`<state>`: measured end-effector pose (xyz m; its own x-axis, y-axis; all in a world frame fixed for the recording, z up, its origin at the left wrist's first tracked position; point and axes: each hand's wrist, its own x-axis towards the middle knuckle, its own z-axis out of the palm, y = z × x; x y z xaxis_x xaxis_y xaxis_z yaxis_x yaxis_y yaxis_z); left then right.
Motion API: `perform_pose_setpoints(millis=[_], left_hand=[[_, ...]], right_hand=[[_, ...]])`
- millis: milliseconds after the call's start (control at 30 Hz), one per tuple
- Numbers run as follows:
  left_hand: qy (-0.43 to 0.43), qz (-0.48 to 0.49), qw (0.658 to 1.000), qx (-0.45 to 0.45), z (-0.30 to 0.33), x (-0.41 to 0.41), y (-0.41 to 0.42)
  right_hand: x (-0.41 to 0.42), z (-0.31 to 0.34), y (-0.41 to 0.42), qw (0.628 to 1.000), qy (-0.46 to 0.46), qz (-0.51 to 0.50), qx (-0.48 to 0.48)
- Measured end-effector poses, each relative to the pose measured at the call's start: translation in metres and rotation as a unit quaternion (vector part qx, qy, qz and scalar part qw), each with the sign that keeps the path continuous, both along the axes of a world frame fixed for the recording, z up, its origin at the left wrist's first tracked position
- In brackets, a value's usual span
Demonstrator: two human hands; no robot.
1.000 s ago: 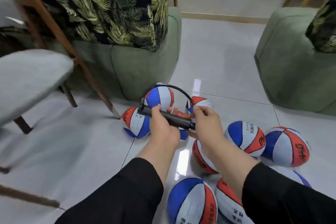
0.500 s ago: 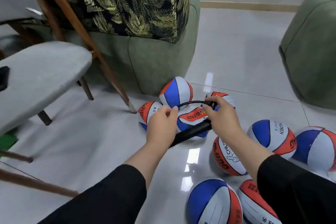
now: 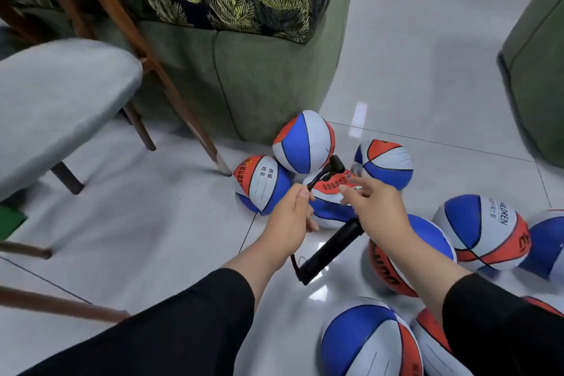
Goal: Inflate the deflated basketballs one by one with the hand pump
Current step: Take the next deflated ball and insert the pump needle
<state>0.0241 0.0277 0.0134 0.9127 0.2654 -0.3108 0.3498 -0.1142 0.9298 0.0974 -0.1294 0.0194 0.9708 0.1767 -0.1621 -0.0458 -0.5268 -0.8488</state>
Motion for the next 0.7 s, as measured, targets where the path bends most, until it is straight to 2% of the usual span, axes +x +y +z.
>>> perform_pose_setpoints(millis=[67,167,267,333,400,467,500,533,600,633,700], left_hand=[[0.006,-0.02,1.0,0.01,-0.003,0.005,0.003],[0.017,-0.045,0.998,0.047,-0.007,0.011,0.007],[0.018,-0.063,0.995,0.072,-0.008,0.014,0.011],[0.011,-0.096,0.99,0.107,-0.009,0.015,0.015],[0.01,-0.121,0.987,0.101,-0.01,0.016,0.021],[0.025,-0.108,0.992,0.067,-0.015,0.02,0.033],[0.032,-0.068,0.995,0.069,-0.02,0.023,0.043],[0.035,-0.007,0.995,0.095,-0.026,0.027,0.056],[0.061,0.078,0.962,0.253,-0.042,0.034,0.09],[0.092,0.063,0.928,0.356,-0.049,0.036,0.107],[0.124,-0.046,0.852,0.507,-0.065,0.043,0.14]], right_hand=[[0.002,-0.001,0.006,0.998,-0.009,0.057,0.0],[0.005,0.004,0.021,0.995,-0.033,0.084,0.039],[0.009,0.002,0.033,0.993,-0.037,0.062,0.089],[0.012,-0.004,0.037,0.995,-0.046,0.037,0.084],[0.015,-0.011,0.039,0.995,-0.042,0.024,0.083],[0.018,-0.014,0.041,0.996,-0.034,0.021,0.075],[0.02,-0.013,0.042,0.997,-0.031,0.021,0.067],[0.022,-0.013,0.042,0.998,-0.028,0.019,0.062],[0.026,-0.011,0.041,0.998,-0.027,0.015,0.056],[0.028,-0.011,0.039,0.998,-0.025,0.015,0.05],[0.028,-0.013,0.033,0.999,-0.021,0.03,0.035]])
